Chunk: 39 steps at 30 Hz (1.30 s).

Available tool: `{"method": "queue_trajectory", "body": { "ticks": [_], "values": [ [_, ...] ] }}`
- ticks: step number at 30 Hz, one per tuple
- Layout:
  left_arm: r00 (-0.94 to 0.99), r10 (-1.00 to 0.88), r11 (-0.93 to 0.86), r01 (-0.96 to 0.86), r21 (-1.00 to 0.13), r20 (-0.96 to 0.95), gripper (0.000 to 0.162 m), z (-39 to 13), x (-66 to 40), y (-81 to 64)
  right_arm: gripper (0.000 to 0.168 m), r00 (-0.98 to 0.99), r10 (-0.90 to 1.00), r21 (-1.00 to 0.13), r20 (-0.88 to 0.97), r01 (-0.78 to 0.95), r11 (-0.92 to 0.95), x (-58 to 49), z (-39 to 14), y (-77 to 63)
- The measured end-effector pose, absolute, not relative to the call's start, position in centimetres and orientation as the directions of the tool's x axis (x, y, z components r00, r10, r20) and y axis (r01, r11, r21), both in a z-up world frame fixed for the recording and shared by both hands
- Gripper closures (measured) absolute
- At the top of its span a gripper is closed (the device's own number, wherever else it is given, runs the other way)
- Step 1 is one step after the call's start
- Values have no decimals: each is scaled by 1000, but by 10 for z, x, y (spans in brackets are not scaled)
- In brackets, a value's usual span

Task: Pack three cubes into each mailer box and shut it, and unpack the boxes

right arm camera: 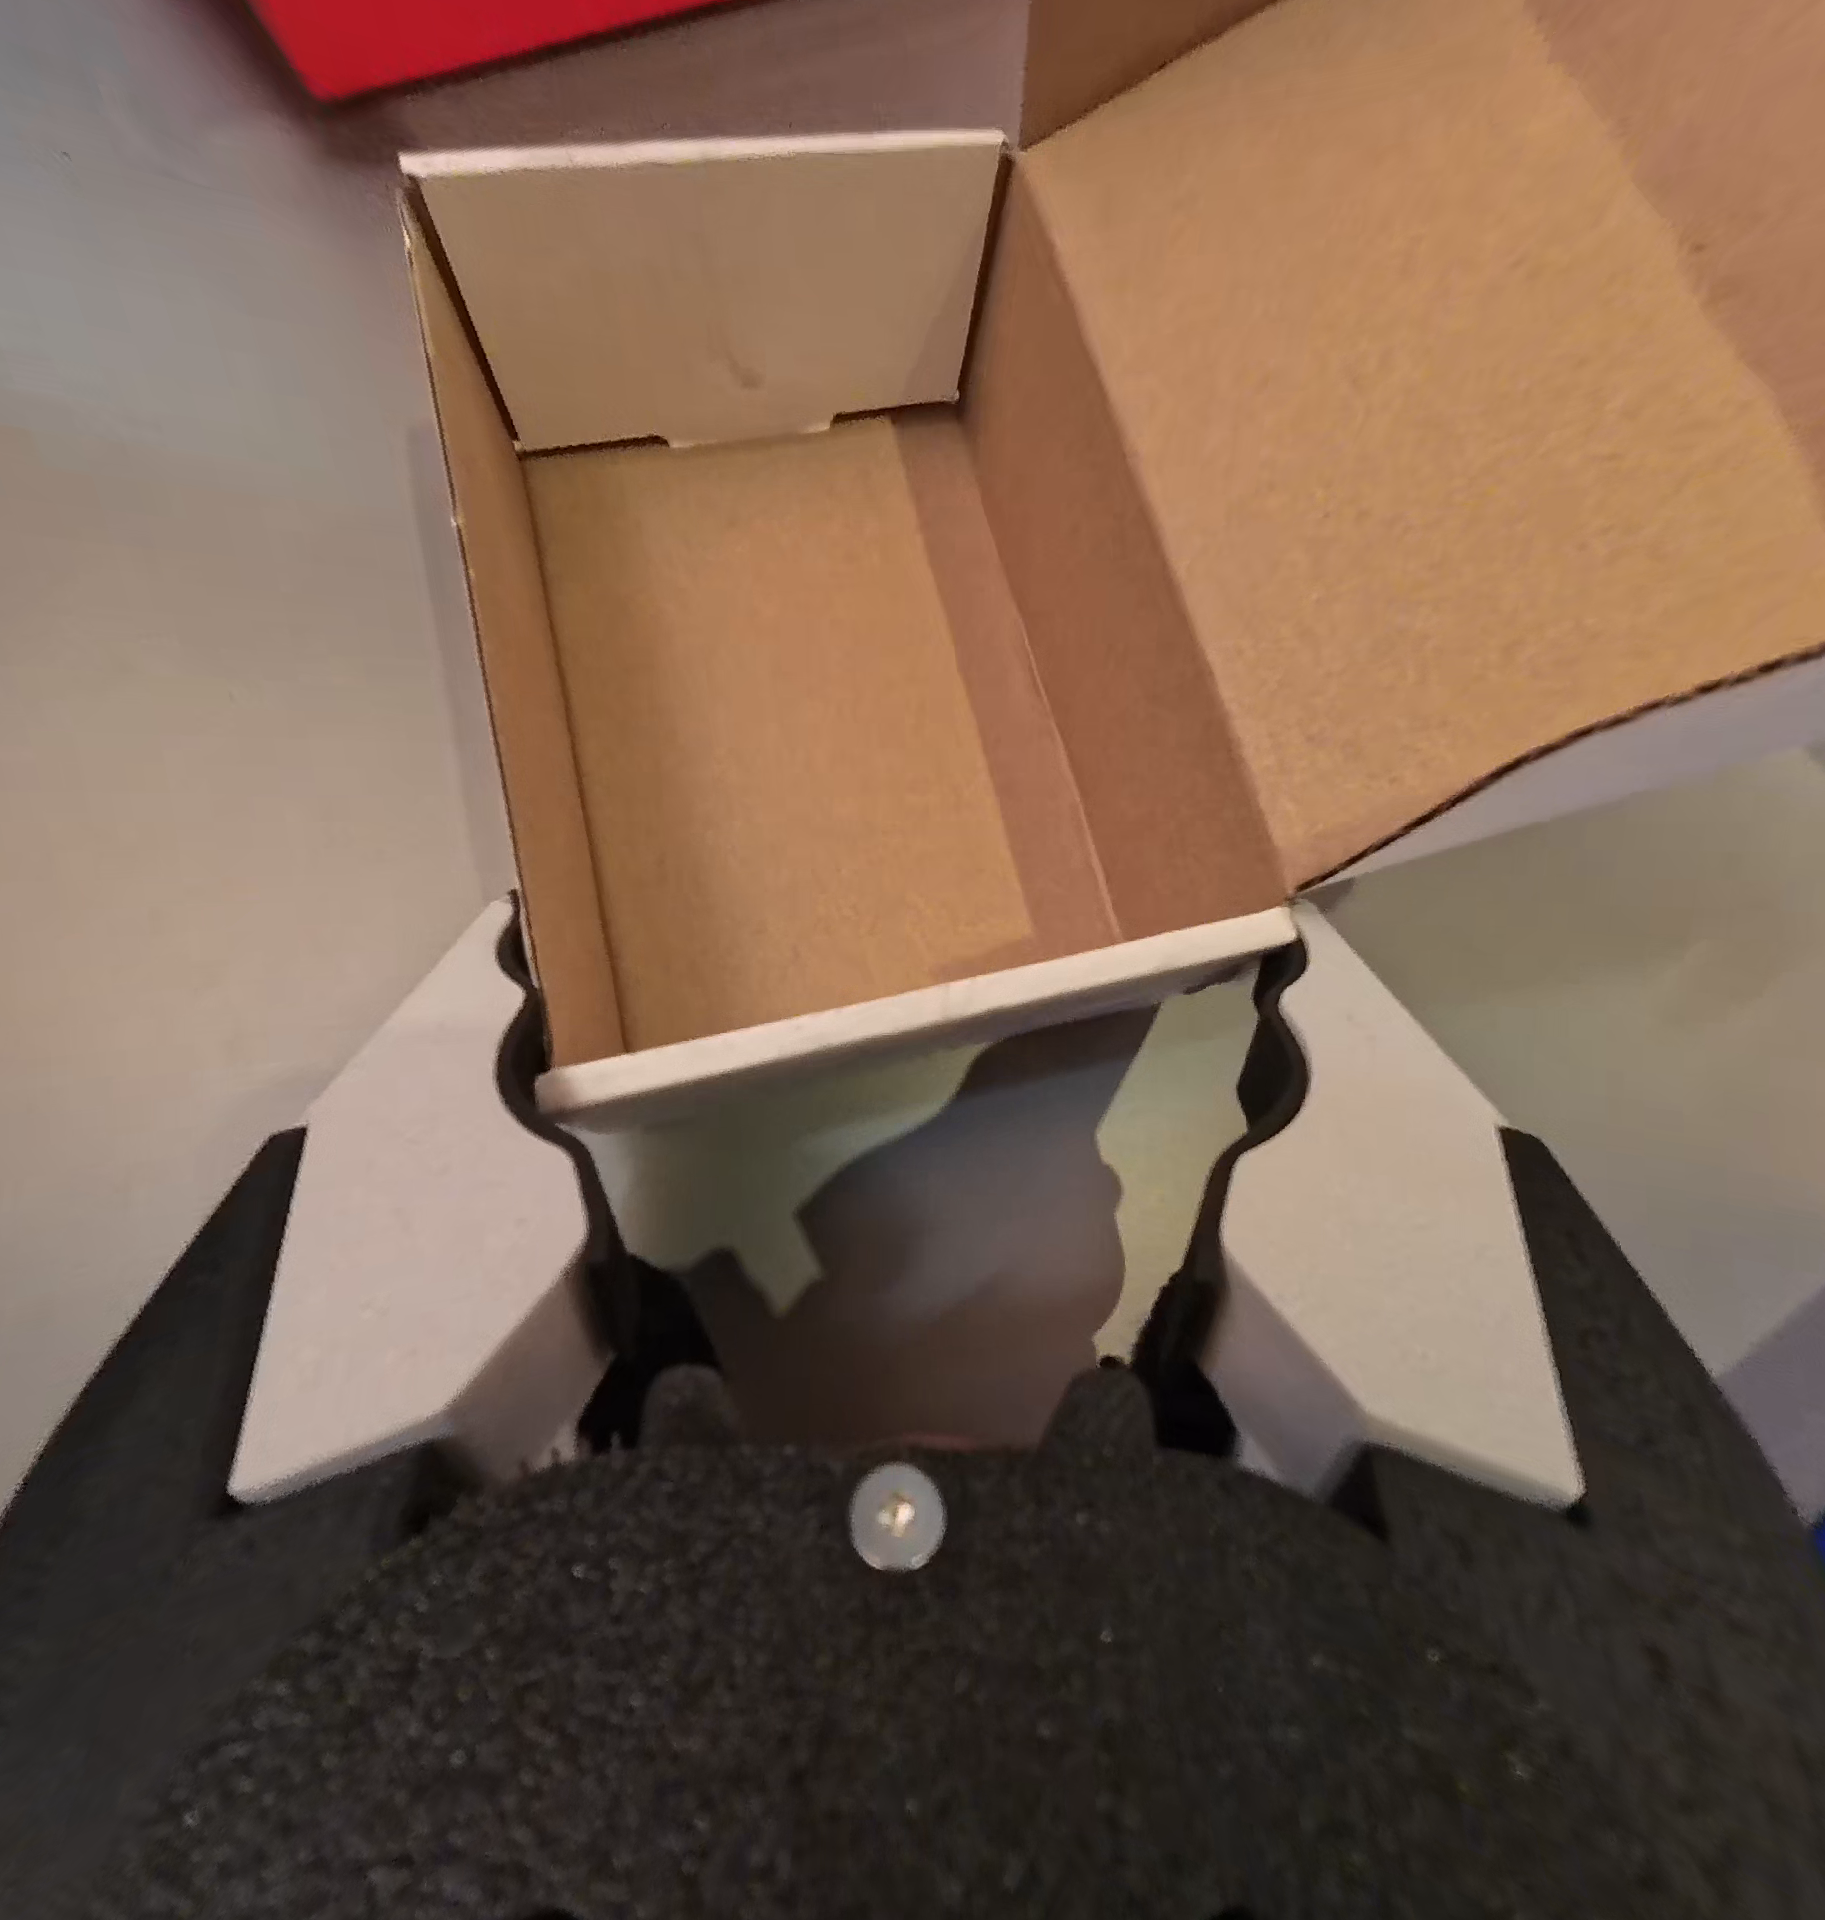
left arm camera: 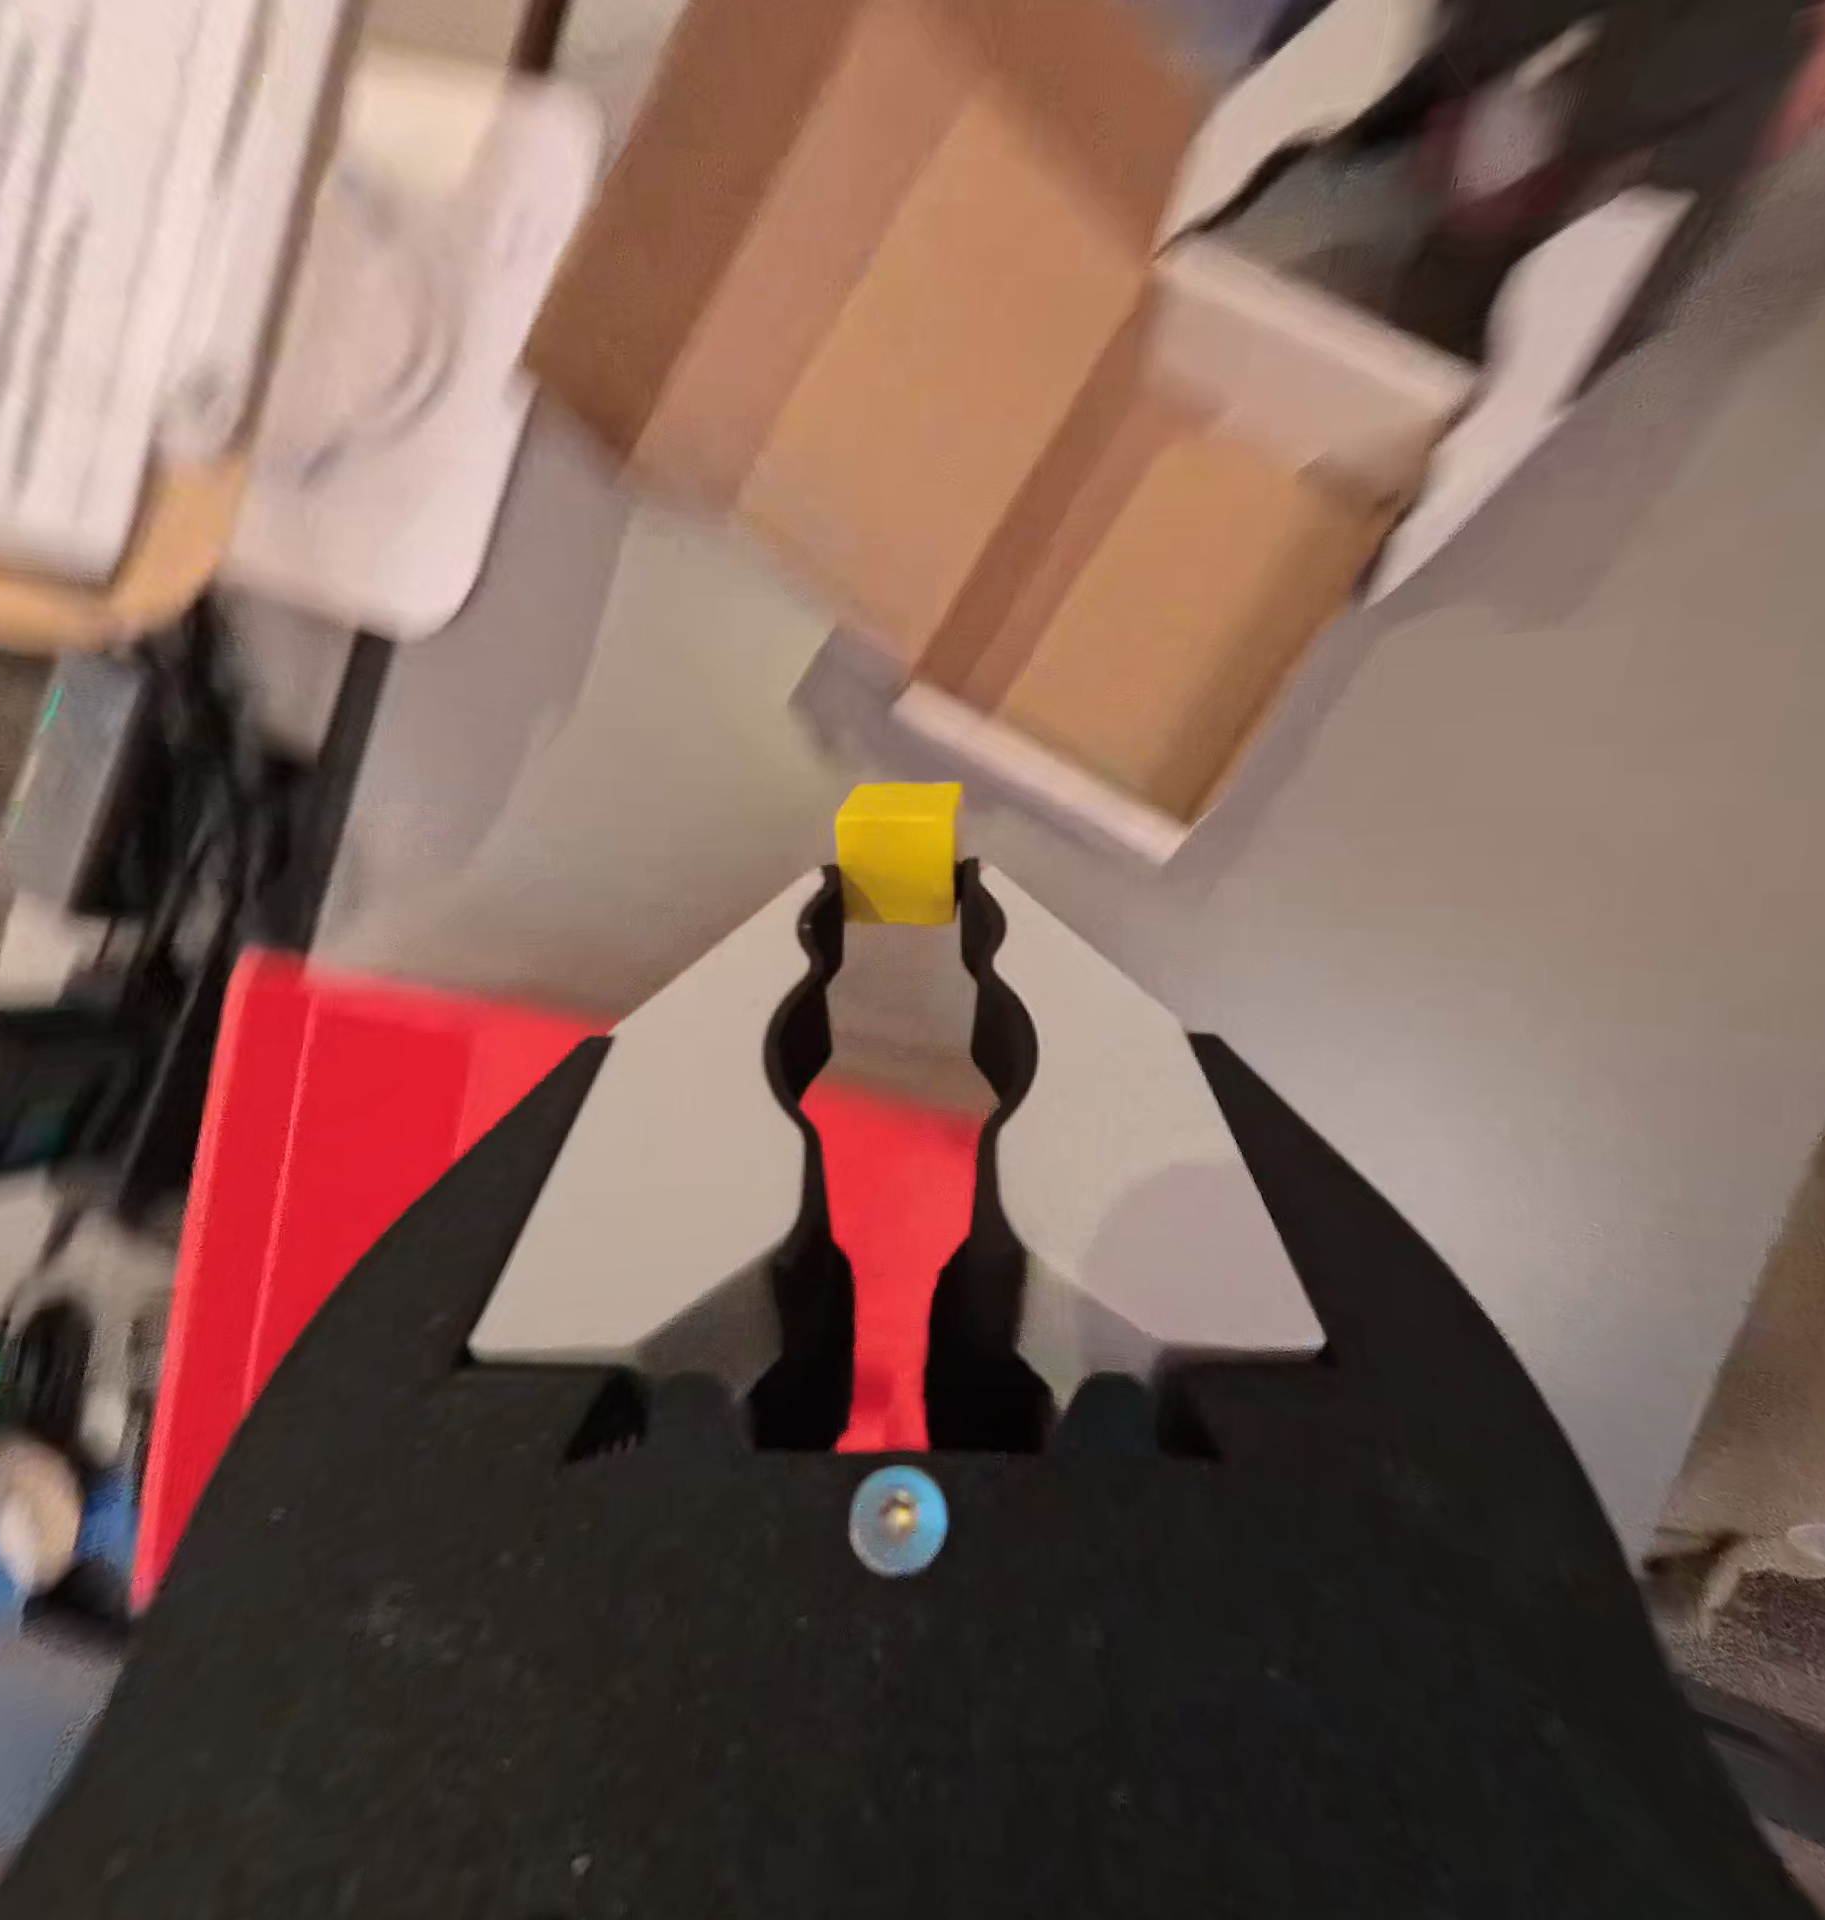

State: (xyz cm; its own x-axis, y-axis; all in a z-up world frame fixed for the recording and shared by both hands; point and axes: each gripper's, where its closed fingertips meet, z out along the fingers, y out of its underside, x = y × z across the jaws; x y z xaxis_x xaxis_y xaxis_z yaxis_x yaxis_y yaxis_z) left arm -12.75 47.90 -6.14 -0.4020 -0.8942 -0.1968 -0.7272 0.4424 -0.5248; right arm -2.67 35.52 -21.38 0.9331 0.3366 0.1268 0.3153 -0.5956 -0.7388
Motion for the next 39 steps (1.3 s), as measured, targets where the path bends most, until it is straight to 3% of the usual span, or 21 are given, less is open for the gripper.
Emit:
{"method": "queue_trajectory", "body": {
  "ticks": [4, 9, 16, 24, 27, 33, 36, 39],
  "values": [
    [-592, -791, 591, -673, -446, -156, 142, -107, -77, 401, 35, 930, 346, -743, 122, 316, -589, -27, -214, 356],
    [-639, -766, 619, -710, -335, -61, 142, -183, -37, 372, 35, 929, 349, -745, 124, 319, -586, -28, -213, 356],
    [-660, -748, 654, -714, -249, -71, 142, -219, -29, 370, 35, 930, 346, -748, 123, 316, -584, -29, -213, 357],
    [-636, -771, 615, -724, -313, -43, 143, -220, -25, 362, 35, 930, 347, -750, 117, 312, -583, -29, -213, 357],
    [-593, -805, 559, -750, -353, -14, 136, -215, -28, 365, 35, 930, 347, -750, 117, 312, -583, -29, -213, 357],
    [-495, -867, 456, -735, -502, -63, 126, -129, -82, 417, 35, 932, 344, -753, 112, 305, -583, -29, -213, 357],
    [-383, -913, 405, -819, -406, -139, 122, -106, -146, 496, 35, 933, 343, -753, 113, 306, -583, -29, -213, 357],
    [-335, -911, 385, -901, -201, -241, 119, -117, -208, 574, 35, 932, 344, -751, 114, 308, -585, -29, -214, 357]
  ]
}}
